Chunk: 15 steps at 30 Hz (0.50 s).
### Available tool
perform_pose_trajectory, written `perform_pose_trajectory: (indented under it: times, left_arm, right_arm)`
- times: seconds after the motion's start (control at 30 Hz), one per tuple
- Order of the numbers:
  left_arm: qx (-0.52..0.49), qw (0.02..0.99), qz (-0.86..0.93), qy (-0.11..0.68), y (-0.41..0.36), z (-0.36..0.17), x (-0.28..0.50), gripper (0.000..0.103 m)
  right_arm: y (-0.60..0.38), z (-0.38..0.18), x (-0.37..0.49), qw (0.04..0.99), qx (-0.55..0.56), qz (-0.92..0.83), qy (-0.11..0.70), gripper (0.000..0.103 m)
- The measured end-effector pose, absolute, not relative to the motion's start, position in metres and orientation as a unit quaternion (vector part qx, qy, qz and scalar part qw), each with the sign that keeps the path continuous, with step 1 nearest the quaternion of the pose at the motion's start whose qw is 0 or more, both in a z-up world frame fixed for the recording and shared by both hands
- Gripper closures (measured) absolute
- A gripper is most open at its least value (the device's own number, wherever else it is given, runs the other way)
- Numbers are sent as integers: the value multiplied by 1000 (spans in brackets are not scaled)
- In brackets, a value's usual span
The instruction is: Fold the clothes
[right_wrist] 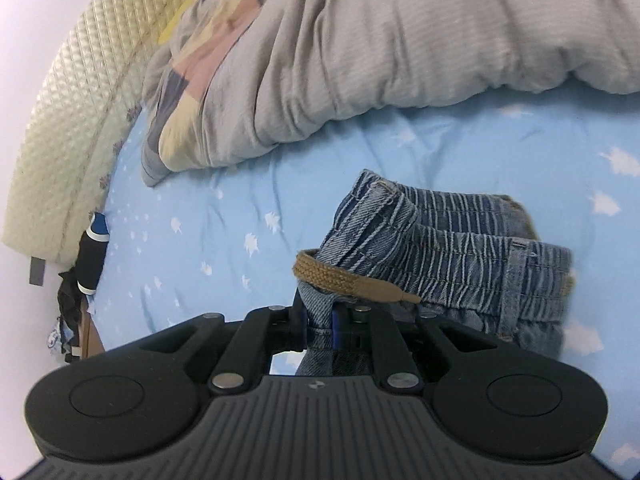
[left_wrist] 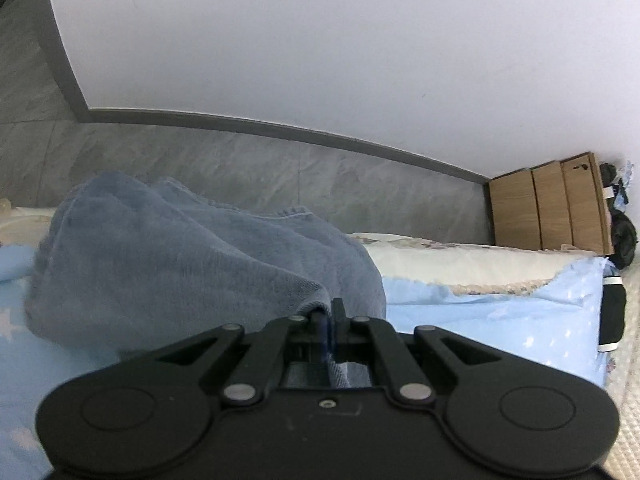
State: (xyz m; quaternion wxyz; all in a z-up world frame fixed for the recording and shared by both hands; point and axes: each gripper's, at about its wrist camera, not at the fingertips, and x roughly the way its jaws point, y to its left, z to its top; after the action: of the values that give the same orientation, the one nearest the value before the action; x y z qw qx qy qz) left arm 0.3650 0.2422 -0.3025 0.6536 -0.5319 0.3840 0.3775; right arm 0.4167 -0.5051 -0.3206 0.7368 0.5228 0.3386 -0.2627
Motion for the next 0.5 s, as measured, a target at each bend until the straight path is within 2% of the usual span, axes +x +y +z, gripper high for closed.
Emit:
perform_pose_trajectory:
  times: [0.33, 0.43, 0.47, 0.5]
  left_arm:
    - [-499, 661, 371, 421, 240, -327, 409, 100]
    - [-488, 666, 358, 436, 235, -328, 417, 87]
    - [-490, 669, 348, 436, 234, -327, 417, 80]
    - [-493, 672, 338, 437, 232, -326, 417, 79]
  right_arm:
    - [-503, -350, 479, 749, 449, -256, 413, 91]
    - [-502, -352, 487, 757, 420, -241, 439, 87]
    - [-501, -351, 488, 760, 413, -234, 444, 82]
    - [-499, -350, 488, 764, 405, -226, 449, 76]
